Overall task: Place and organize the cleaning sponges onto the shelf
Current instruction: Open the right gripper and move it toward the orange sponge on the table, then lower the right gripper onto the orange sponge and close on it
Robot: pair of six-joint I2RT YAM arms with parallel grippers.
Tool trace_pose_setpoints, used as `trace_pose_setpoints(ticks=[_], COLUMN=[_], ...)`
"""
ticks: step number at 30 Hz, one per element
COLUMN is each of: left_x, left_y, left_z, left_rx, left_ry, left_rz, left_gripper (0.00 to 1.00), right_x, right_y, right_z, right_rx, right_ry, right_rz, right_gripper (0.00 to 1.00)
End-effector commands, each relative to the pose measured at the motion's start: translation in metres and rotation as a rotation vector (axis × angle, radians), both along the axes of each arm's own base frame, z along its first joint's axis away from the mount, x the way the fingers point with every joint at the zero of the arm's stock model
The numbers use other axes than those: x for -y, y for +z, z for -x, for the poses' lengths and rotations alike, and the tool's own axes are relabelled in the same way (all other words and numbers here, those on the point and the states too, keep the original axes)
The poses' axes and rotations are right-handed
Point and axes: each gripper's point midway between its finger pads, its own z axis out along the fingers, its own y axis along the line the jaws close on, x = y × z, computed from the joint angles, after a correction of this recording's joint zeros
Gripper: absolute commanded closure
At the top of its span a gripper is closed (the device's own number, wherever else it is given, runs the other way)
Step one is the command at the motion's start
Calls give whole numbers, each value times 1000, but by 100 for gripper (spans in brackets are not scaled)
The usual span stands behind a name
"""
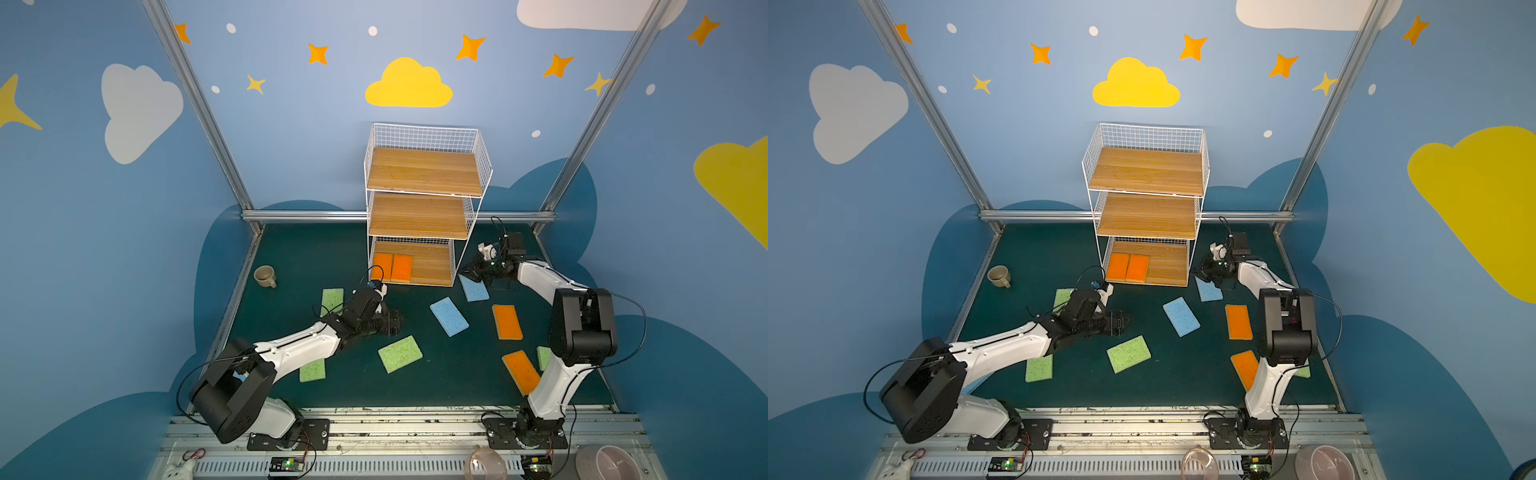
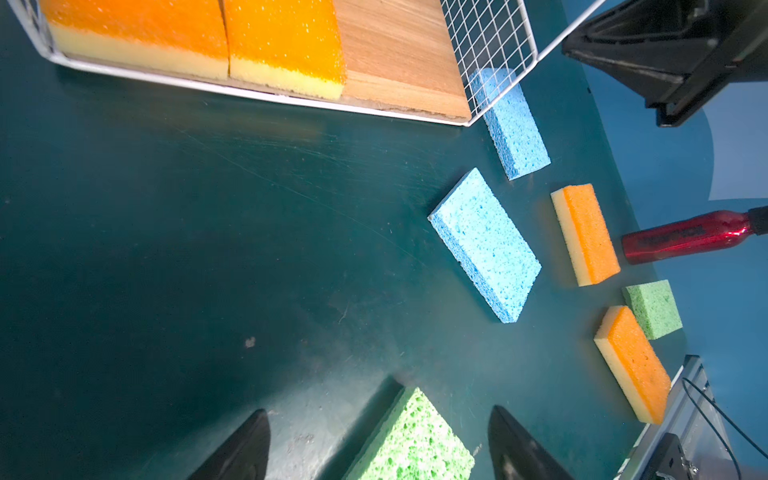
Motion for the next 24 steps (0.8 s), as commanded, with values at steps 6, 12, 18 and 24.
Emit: trace_pose_setpoints(ticks=[6, 12, 18, 24], left_x=[12, 17, 20, 15], left_y=[11, 13, 8, 5], left_z=[-4, 1, 8, 12], left_rx=[22, 35, 43, 49], left_ry=[-33, -53, -63, -58], left_rz=[31, 25, 35, 35], left_gripper=[18, 17, 15, 14], right_x=[13, 54, 102, 128], right_y=[13, 3, -36, -62], right_z=[11, 69, 119, 140], right_rx=[21, -98, -310, -363], right_ry=[-7, -79, -121, -170], right_rz=[-3, 269, 516, 634], right_gripper=[84, 45, 33, 33])
